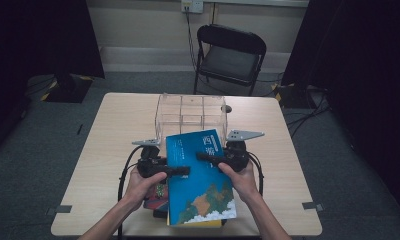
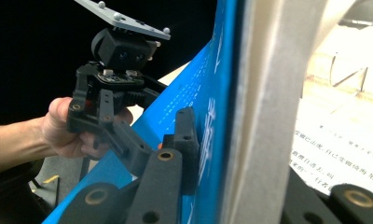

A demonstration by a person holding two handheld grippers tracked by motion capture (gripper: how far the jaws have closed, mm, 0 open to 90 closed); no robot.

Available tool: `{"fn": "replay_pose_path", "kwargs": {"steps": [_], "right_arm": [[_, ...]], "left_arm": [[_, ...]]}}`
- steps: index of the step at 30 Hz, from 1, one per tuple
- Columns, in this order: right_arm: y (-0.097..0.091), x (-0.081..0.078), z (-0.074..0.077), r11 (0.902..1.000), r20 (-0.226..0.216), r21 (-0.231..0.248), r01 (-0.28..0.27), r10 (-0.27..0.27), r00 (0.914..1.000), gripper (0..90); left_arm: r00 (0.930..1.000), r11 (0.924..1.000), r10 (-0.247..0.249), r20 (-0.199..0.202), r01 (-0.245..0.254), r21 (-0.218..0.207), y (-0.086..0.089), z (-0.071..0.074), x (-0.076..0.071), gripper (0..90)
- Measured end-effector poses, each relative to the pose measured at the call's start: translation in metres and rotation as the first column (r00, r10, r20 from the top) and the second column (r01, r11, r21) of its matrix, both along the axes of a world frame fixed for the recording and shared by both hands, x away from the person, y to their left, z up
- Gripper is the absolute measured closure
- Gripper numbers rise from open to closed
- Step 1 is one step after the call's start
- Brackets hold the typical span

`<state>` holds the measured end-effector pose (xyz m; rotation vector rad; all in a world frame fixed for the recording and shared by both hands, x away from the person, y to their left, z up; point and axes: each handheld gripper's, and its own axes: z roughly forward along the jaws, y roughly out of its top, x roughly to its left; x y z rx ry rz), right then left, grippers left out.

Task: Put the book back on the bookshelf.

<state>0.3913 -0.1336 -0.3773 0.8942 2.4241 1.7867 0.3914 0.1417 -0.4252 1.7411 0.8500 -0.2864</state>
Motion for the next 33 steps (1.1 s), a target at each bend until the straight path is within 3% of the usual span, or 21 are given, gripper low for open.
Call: {"fn": "replay_pose_path", "kwargs": {"steps": [6,8,13,15,18,21,25,30,33], "right_arm": [[0.001,-0.002,0.010,0.9999,0.034,0.010,0.009,-0.009,0.9994,80.4],[0.001,-0.004,0.015,0.9997,0.071,0.014,0.019,-0.020,0.9972,80.4],[0.004,-0.006,0.030,0.9984,0.118,0.053,0.022,-0.028,0.9927,81.5],[0.006,-0.006,0.037,0.9977,0.142,0.062,0.025,-0.034,0.9893,81.7],[0.008,-0.011,0.047,0.9954,0.204,0.085,0.045,-0.062,0.9771,82.1],[0.006,-0.011,0.049,0.9931,0.229,0.106,0.050,-0.073,0.9708,82.1],[0.004,-0.012,0.048,0.9938,0.223,0.102,0.044,-0.066,0.9726,81.7],[0.001,-0.016,0.051,0.9956,0.217,0.081,0.046,-0.063,0.9741,81.4],[-0.002,-0.017,0.056,0.9978,0.187,0.024,0.062,-0.065,0.9801,79.6]], "left_arm": [[0.9997,1.0000,-0.006,0.025,0.006,0.001,0.002,0.012,0.003,29.4],[0.9990,1.0000,-0.005,0.046,0.005,0.000,0.004,0.018,0.004,31.9],[0.9920,0.9997,0.017,0.125,-0.018,0.013,0.009,0.040,0.004,37.5],[0.9867,0.9991,0.037,0.158,-0.040,0.013,0.011,0.049,0.005,39.7],[0.9710,0.9980,0.060,0.231,-0.063,0.004,0.012,0.063,0.004,43.8],[0.9637,0.9977,0.068,0.258,-0.067,-0.014,0.014,0.067,0.002,49.1],[0.9640,0.9964,0.085,0.252,-0.083,-0.021,0.012,0.066,-0.003,49.8],[0.9557,0.9961,0.087,0.281,-0.088,-0.010,0.009,0.070,-0.009,51.2],[0.9520,0.9965,0.082,0.295,-0.084,-0.007,0.006,0.073,-0.012,52.4]]}}
